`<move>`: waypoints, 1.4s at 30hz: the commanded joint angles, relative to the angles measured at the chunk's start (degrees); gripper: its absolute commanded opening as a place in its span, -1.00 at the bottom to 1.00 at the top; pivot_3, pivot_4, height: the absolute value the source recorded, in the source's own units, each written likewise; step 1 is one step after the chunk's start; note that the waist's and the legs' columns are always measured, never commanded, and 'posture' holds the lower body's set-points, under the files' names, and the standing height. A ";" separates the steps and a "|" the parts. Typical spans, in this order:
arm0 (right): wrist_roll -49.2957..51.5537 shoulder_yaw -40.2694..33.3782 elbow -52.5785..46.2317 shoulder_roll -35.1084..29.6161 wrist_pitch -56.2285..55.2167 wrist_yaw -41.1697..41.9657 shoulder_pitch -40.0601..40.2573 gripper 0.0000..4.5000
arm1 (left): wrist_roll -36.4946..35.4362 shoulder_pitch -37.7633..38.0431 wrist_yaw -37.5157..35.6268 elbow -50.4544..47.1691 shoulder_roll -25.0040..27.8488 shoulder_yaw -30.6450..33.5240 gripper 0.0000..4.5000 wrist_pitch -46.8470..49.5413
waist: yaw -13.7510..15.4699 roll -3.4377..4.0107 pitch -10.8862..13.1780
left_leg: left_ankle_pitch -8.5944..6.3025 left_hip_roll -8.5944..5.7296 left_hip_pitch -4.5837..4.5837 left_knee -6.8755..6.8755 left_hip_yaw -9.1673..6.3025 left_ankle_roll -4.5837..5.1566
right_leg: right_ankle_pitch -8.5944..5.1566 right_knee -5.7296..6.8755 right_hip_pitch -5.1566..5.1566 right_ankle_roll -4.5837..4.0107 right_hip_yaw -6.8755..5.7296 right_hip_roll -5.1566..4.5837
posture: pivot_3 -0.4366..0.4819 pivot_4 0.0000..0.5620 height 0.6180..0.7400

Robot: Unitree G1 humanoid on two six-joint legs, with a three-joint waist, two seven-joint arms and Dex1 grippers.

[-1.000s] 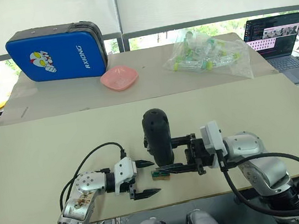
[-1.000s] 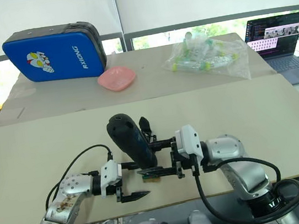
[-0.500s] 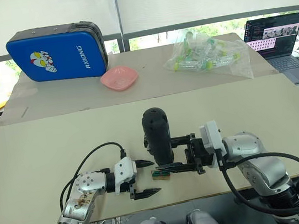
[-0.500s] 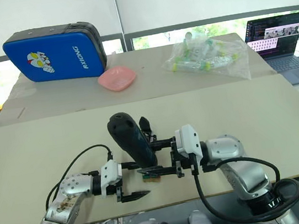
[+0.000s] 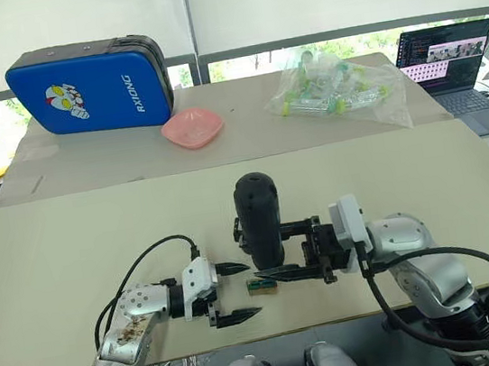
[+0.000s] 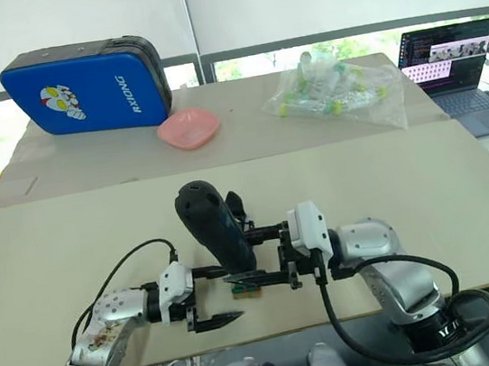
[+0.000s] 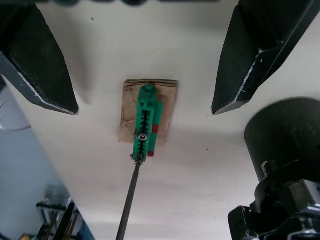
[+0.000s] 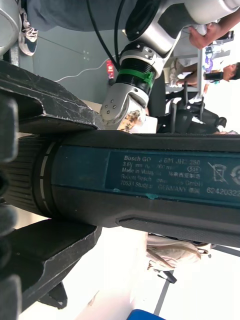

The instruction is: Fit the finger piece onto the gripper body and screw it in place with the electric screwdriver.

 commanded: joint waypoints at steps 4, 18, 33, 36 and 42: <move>4.91 -2.15 -4.43 -0.09 0.83 -0.86 -2.12 -0.14 | -3.70 0.61 -3.34 -0.07 2.25 2.77 1.00 -0.40 | 0.02 -0.03 0.08 | 0.00 0.00 -0.02 0.00 0.00 0.00 | -0.01 0.00 0.00 -0.01 0.02 0.00 | -0.05 -0.47 1.00; 14.84 -9.34 -10.12 -3.89 8.61 -5.75 -5.72 -0.14 | -15.78 -0.09 -6.26 -7.80 8.59 12.20 1.00 8.58 | 0.06 -0.09 0.20 | -0.04 -0.02 -0.08 -0.01 0.00 0.06 | -0.01 -0.04 -0.06 -0.01 -0.01 -0.02 | -0.05 -0.47 1.00; 22.12 -18.06 -3.80 -8.34 14.65 -9.61 -13.57 -0.14 | -19.56 -8.19 -7.85 -1.69 9.20 18.20 1.00 11.14 | 0.09 -0.19 0.34 | -0.04 -0.02 -0.11 -0.02 0.00 0.06 | -0.02 -0.07 -0.07 -0.01 -0.02 -0.05 | -0.05 -0.47 1.00; 22.10 -17.74 -1.48 -6.67 15.43 -11.78 -15.81 -0.14 | -19.37 -8.86 -8.38 -1.01 8.90 17.65 1.00 12.25 | 0.06 -0.20 0.34 | -0.05 -0.02 -0.12 -0.02 0.00 0.07 | -0.02 -0.07 -0.09 -0.01 0.01 -0.06 | -0.05 -0.47 1.00; 18.83 -15.39 2.76 -3.59 15.12 -13.10 -19.56 -0.14 | -17.62 -10.82 -7.62 -0.31 7.53 16.89 1.00 12.13 | 0.04 -0.20 0.34 | 0.17 -0.05 -0.25 -0.01 0.00 -0.29 | -0.01 -0.06 -0.23 -0.02 0.00 -0.08 | -0.05 -0.47 1.00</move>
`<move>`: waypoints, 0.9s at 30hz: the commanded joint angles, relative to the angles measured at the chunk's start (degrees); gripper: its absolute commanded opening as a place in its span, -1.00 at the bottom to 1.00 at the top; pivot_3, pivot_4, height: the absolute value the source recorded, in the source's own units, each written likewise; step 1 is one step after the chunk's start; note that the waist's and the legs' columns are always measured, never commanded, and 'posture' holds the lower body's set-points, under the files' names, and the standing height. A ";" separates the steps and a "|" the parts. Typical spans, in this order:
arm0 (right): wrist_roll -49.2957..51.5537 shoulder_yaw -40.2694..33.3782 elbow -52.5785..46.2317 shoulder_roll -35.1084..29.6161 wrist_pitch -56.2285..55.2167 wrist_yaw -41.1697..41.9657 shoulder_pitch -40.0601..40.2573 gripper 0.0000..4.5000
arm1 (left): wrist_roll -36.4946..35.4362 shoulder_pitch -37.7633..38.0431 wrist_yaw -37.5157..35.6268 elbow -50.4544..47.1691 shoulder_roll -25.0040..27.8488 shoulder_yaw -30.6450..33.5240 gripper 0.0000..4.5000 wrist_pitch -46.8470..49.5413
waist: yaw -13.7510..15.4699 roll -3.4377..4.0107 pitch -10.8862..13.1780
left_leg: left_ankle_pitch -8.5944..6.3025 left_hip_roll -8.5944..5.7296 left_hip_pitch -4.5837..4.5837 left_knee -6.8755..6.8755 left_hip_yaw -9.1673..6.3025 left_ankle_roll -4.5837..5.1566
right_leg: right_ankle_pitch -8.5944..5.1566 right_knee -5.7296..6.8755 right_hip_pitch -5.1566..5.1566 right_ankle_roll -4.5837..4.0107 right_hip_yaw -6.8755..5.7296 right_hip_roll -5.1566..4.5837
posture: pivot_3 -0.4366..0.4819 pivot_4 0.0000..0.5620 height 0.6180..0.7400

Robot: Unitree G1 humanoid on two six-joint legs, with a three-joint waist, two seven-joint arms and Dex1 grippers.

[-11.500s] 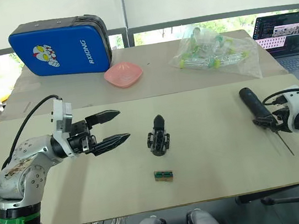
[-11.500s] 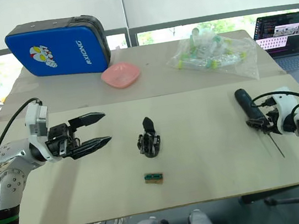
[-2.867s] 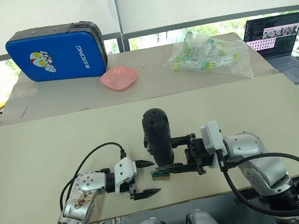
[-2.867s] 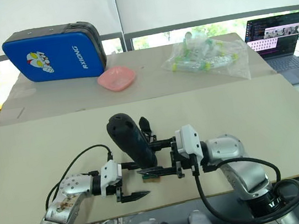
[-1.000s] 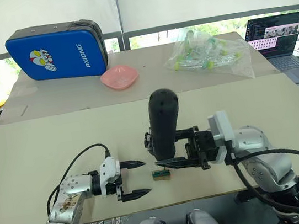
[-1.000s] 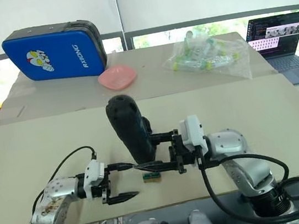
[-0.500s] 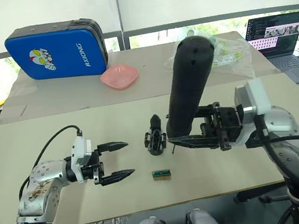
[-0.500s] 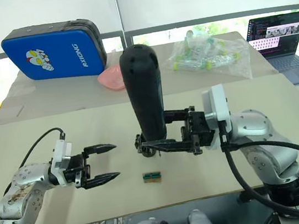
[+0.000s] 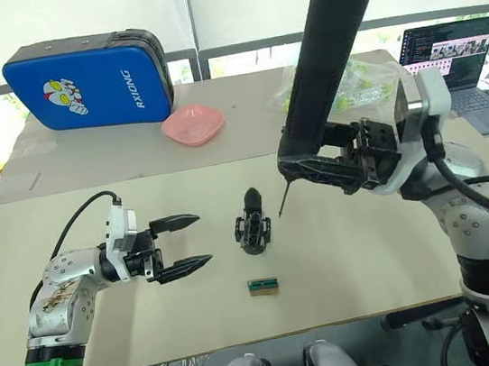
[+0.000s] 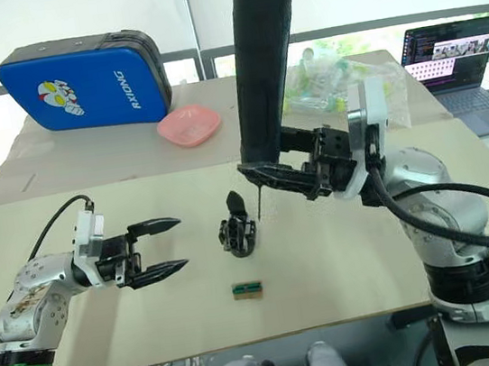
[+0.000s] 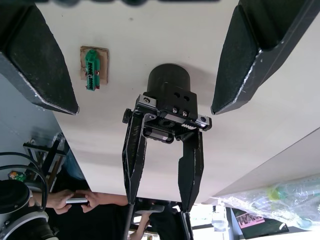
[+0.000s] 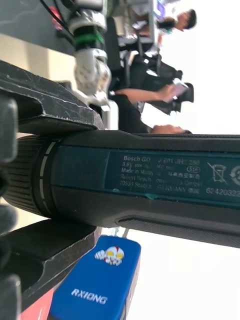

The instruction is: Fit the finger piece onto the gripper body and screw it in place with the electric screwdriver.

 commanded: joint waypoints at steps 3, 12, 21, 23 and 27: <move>-2.78 1.56 1.13 3.22 -2.25 -0.84 -3.65 -0.14 | 0.82 -2.38 0.48 0.04 -0.42 -0.24 1.00 -0.42 | 0.00 0.00 -0.01 | 0.07 -0.03 -0.33 0.01 0.00 -0.11 | 0.01 0.05 -0.40 -0.01 0.00 -0.03 | -0.05 -0.47 1.00; -6.15 5.26 2.97 8.96 -2.17 -1.49 -5.73 -0.14 | 5.00 -5.18 1.79 1.04 -1.54 -2.93 1.00 -1.74 | -0.04 0.00 0.00 | 0.13 -0.07 -0.66 0.02 0.01 -0.19 | 0.03 0.10 -0.78 -0.04 -0.08 -0.01 | -0.05 -0.47 1.00; -7.95 7.96 4.26 11.56 -1.73 -0.38 -6.45 -0.14 | 8.68 -6.73 1.29 2.46 -2.41 -7.28 1.00 -2.32 | -0.21 0.00 0.00 | 0.15 -0.07 -0.63 0.03 0.01 -0.22 | 0.04 0.17 -0.80 -0.04 -0.12 0.04 | -0.05 -0.47 1.00; -8.07 8.14 4.63 11.53 -1.49 0.06 -6.63 -0.14 | 9.03 -7.03 1.90 2.63 -3.26 -7.53 1.00 -2.49 | -0.13 0.00 0.00 | 0.15 -0.07 -0.62 0.04 0.01 -0.22 | 0.04 0.17 -0.79 -0.04 -0.14 0.04 | -0.05 -0.47 1.00; -8.50 8.52 5.20 11.42 -1.40 1.03 -6.91 -0.14 | 10.29 -6.66 3.40 3.31 -4.81 -7.72 1.00 -4.08 | -0.22 0.00 0.00 | 0.15 -0.09 -0.62 0.05 0.01 -0.22 | 0.04 0.16 -0.77 -0.04 -0.13 0.03 | -0.05 -0.47 1.00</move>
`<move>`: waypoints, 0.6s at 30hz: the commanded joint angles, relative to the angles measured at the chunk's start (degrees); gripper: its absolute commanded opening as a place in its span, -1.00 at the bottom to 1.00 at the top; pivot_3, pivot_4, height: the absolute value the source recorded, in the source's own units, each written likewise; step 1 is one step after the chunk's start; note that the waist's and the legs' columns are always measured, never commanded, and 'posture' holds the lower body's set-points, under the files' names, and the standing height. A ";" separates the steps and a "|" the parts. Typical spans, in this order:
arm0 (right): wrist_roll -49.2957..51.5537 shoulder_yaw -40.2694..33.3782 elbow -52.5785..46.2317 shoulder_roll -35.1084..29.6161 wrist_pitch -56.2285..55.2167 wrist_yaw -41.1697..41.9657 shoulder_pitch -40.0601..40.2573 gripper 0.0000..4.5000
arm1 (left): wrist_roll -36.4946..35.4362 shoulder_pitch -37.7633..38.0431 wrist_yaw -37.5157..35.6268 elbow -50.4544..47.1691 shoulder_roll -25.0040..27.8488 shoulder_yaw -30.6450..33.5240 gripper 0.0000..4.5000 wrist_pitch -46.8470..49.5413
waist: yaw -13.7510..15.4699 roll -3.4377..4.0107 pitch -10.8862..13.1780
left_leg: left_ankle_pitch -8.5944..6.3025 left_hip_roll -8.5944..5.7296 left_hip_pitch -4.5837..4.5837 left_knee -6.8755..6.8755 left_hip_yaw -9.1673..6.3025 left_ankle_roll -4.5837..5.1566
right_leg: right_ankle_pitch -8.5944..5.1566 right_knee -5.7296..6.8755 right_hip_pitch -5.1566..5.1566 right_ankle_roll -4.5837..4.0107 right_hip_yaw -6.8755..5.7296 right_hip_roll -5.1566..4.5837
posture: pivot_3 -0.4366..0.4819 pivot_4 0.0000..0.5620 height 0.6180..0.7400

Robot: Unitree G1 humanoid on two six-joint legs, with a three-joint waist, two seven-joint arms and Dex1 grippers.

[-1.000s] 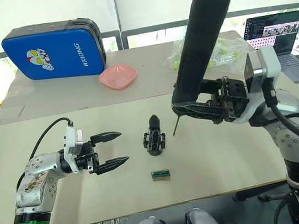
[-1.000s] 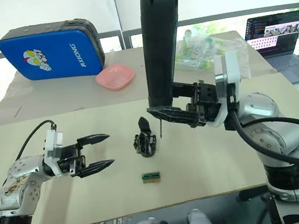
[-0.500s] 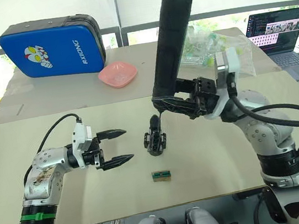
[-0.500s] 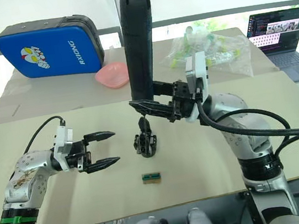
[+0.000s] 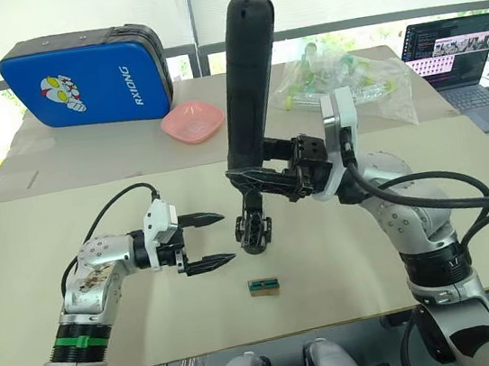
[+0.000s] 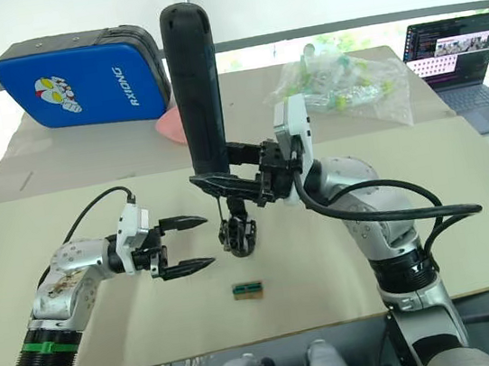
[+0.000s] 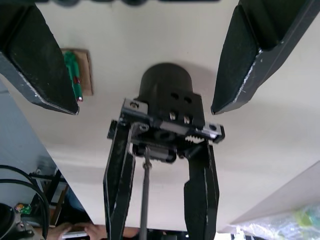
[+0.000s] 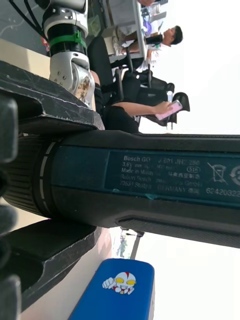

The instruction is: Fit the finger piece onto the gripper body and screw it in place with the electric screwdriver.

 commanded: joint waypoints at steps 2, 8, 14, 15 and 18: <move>0.48 -0.59 -1.18 0.14 -0.63 1.10 -2.12 -0.14 | 1.56 0.18 1.86 0.13 -1.14 -0.13 1.00 -2.46 | -0.01 0.00 0.00 | 0.00 0.01 0.00 0.00 0.00 0.00 | 0.00 0.01 -0.01 0.00 0.00 0.00 | -0.05 -0.47 1.00; -0.22 -0.19 -0.98 -0.07 -0.58 1.57 -1.60 -0.14 | 2.20 1.28 2.23 0.32 -1.74 -0.42 1.00 -3.36 | -0.03 0.00 0.00 | 0.02 0.02 0.00 0.00 0.00 -0.03 | 0.01 0.05 -0.02 -0.01 0.01 0.01 | -0.05 -0.47 1.00; -0.57 0.23 -0.96 0.98 -1.00 1.14 -0.99 -0.14 | 2.69 2.10 1.83 0.66 -1.26 -0.54 1.00 -4.10 | -0.11 0.00 0.00 | 0.02 0.02 0.02 0.01 0.00 -0.04 | 0.01 0.08 -0.01 -0.01 0.02 0.01 | -0.05 -0.47 1.00; -0.65 0.26 -0.94 1.09 -1.03 1.13 -0.94 -0.14 | 2.75 2.12 1.86 0.70 -1.30 -0.52 1.00 -4.10 | -0.12 0.00 0.00 | 0.03 0.02 0.02 0.01 0.00 -0.04 | 0.01 0.09 -0.02 -0.01 0.02 0.01 | -0.05 -0.47 1.00; -1.29 0.44 -0.73 1.07 -0.92 1.20 -0.89 -0.14 | 2.91 2.38 1.96 0.49 -1.30 -0.69 1.00 -3.91 | -0.09 0.00 0.00 | 0.03 0.01 0.03 0.02 0.00 -0.05 | 0.01 0.10 -0.01 -0.02 0.00 0.00 | -0.05 -0.47 1.00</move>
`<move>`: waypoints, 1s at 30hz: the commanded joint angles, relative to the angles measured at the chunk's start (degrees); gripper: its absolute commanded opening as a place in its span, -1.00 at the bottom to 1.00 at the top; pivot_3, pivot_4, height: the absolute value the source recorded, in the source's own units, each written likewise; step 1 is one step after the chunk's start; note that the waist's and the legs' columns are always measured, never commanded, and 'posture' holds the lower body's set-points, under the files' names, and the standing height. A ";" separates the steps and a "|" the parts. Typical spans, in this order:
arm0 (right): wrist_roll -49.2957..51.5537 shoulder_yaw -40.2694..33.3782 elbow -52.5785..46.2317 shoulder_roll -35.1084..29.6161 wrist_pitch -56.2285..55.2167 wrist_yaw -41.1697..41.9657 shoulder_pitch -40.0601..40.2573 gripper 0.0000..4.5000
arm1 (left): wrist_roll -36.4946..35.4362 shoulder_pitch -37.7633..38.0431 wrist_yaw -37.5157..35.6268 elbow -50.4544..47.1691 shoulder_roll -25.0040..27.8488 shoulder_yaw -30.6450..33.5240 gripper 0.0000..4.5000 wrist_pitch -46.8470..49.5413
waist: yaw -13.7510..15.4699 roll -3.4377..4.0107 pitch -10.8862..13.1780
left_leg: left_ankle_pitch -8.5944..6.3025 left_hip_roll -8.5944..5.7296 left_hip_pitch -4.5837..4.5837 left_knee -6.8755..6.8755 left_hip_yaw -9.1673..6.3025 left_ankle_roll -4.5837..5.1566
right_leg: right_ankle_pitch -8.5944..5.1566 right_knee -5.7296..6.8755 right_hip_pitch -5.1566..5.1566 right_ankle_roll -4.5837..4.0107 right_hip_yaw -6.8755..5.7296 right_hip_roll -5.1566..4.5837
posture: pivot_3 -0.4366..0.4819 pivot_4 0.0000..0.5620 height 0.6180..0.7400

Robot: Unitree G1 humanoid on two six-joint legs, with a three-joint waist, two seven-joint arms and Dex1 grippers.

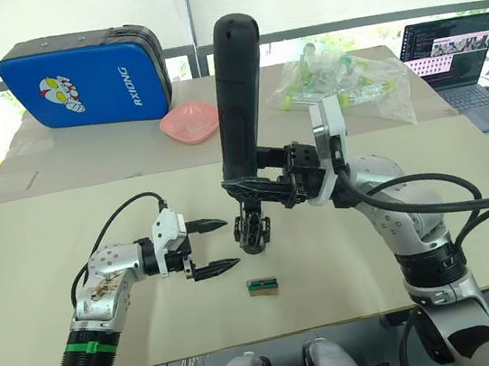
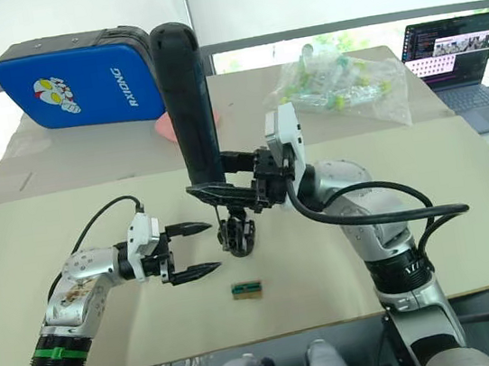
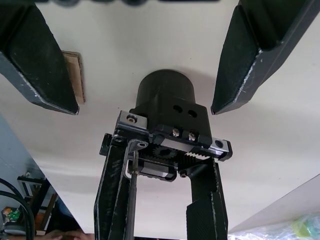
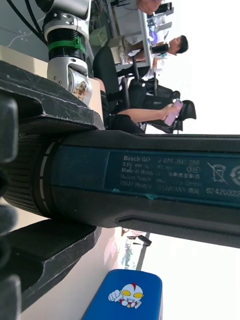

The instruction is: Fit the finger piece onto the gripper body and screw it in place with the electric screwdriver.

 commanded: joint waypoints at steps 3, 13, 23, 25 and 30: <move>0.53 -1.27 -1.57 0.24 -0.96 0.02 -0.82 -0.14 | 0.19 0.34 0.06 -1.04 0.35 0.04 1.00 -0.87 | -0.05 0.00 0.00 | 0.00 -0.01 0.00 0.00 0.00 0.00 | 0.00 0.00 0.01 0.00 0.00 0.00 | -0.05 -0.47 1.00; -0.10 -1.79 -0.76 -0.21 -1.26 0.22 -1.13 -0.14 | 0.76 0.39 0.09 -0.78 -0.13 0.03 1.00 -1.28 | -0.10 0.00 0.00 | 0.01 0.00 0.02 0.01 0.01 -0.01 | 0.00 0.03 0.01 0.00 0.01 0.00 | -0.05 -0.47 1.00; -0.45 -1.49 -0.28 -0.12 -1.37 0.78 -0.68 -0.14 | 0.78 0.78 0.03 -0.87 -0.06 -0.01 1.00 -1.38 | -0.18 0.00 0.00 | 0.01 0.00 0.03 0.01 0.00 -0.02 | 0.01 0.07 0.00 -0.01 0.01 0.00 | -0.05 -0.47 1.00; -0.46 -1.47 -0.28 -0.14 -1.37 0.87 -0.67 -0.14 | 0.79 0.89 -0.05 -0.85 0.02 0.02 1.00 -1.44 | -0.18 0.00 0.00 | 0.01 -0.01 0.03 0.02 0.01 -0.02 | 0.01 0.07 0.00 -0.01 0.01 0.00 | -0.05 -0.47 1.00; -0.59 -1.42 -0.19 -0.22 -1.39 1.14 -0.70 -0.14 | 0.80 1.01 -0.01 -0.78 0.03 0.03 1.00 -1.58 | -0.20 0.00 0.00 | 0.02 0.00 0.03 0.02 0.00 -0.02 | 0.01 0.08 0.00 -0.01 0.01 0.00 | -0.05 -0.47 1.00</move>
